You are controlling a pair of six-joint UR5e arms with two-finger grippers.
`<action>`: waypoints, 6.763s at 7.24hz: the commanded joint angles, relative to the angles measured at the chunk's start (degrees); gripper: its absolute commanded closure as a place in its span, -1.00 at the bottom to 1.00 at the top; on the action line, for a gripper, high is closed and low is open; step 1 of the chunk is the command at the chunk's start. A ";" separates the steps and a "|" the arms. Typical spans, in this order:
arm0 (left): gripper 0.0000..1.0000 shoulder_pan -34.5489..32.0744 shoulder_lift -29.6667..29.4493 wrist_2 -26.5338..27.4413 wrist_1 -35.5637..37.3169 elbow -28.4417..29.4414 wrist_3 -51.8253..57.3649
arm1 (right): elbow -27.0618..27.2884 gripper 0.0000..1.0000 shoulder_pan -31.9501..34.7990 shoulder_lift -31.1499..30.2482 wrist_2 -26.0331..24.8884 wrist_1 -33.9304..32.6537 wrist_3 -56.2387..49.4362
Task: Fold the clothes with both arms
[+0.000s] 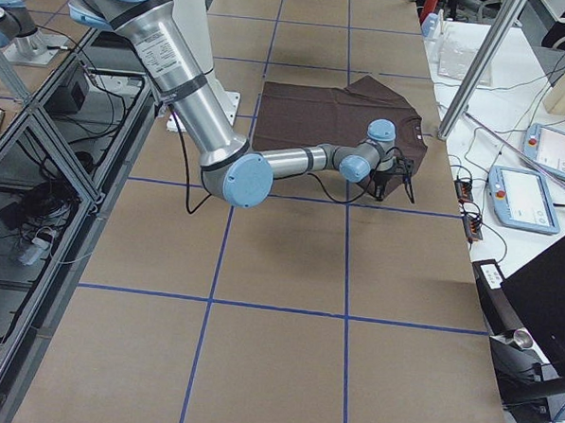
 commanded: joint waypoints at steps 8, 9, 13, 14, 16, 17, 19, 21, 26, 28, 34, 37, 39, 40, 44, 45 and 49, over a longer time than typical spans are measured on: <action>-1.00 0.00 0.18 -0.05 0.00 -0.37 0.00 | -1.62 0.99 -0.22 0.75 0.09 -0.26 2.50; -1.00 -0.09 0.18 -0.05 0.00 -0.54 0.00 | -1.62 1.00 -0.31 0.92 0.01 -0.26 2.58; -1.00 -0.09 0.53 -0.14 0.09 -1.16 0.00 | -1.44 1.00 -0.40 3.38 -0.08 -0.61 2.94; -1.00 -0.09 0.62 -0.14 0.18 -1.33 0.00 | -1.44 1.00 -0.57 2.78 -0.08 -0.53 2.33; -1.00 -0.09 0.62 -1.18 0.26 -1.51 0.00 | -0.83 1.00 -0.83 4.96 0.01 -0.79 4.07; -1.00 -0.09 0.88 -2.50 0.26 -1.60 0.00 | -0.30 1.00 -2.23 6.19 -0.08 -0.79 7.04; -1.00 -0.09 1.84 -2.60 0.61 -3.43 -0.09 | -0.65 1.00 -4.52 14.77 -1.30 -9.17 13.29; -1.00 -0.09 2.20 -2.43 0.62 -4.49 -0.18 | -4.67 1.00 -8.03 19.98 -6.13 -9.41 17.07; -1.00 11.81 0.89 -1.81 -20.03 -1.97 -21.10 | 9.03 -1.00 -11.56 15.64 -8.96 -9.48 24.02; -1.00 21.31 -5.15 0.89 -26.45 1.04 -43.74 | 20.93 -1.00 -9.64 5.19 -2.24 -9.32 23.07; -0.99 31.37 -23.09 19.10 -27.59 21.06 -60.02 | 28.79 -1.00 -2.42 -4.61 6.60 -8.79 14.98; -0.86 33.84 -26.54 23.24 -31.36 27.13 -62.84 | 28.44 -1.00 -2.68 -4.70 6.34 -8.79 14.80; -0.70 33.84 -29.17 23.24 -32.60 30.81 -62.84 | 28.53 -1.00 -2.68 -4.79 6.07 -8.79 14.89; -0.51 33.93 -29.18 23.24 -32.78 31.10 -62.93 | 28.44 -1.00 -2.68 -4.87 6.16 -8.79 14.80; 0.02 34.54 -29.09 24.64 -33.13 31.45 -63.37 | 28.97 -1.00 -2.68 -5.23 6.07 -8.79 14.98; 0.26 34.54 -29.00 24.65 -33.13 31.45 -63.37 | 28.97 -1.00 -2.68 -5.31 6.07 -8.79 14.98; 1.00 34.46 -29.53 24.21 -33.13 30.40 -63.63 | 29.58 -1.00 -2.68 -5.31 6.07 -8.88 14.98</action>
